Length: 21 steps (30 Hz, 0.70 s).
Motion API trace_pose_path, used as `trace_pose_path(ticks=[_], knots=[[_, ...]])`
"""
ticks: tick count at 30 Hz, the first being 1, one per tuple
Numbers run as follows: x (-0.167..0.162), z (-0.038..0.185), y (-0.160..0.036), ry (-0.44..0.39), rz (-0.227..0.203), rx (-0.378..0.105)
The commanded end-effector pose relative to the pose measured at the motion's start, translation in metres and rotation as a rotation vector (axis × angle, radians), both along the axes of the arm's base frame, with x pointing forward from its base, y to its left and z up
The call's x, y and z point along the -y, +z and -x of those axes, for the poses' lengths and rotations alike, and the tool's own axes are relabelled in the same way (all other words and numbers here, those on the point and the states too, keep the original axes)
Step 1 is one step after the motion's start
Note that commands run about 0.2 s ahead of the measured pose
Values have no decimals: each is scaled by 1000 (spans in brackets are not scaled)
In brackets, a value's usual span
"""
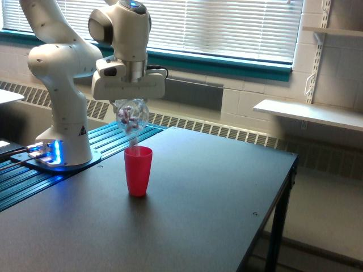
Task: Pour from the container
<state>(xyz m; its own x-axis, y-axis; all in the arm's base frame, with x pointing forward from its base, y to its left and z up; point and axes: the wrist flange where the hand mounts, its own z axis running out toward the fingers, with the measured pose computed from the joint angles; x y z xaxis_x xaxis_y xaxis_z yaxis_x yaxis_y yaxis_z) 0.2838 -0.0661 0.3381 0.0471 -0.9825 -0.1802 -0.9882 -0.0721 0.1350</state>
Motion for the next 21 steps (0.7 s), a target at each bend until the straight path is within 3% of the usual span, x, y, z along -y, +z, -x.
trace_pose_path(ticks=[1,4,15,21], knots=[[-1,0,-4,114,-12,-11],[-1,-1,-4,134,0,-14],[-1,-7,0,111,-38,-38],[-10,-12,-1,96,-20,-46]])
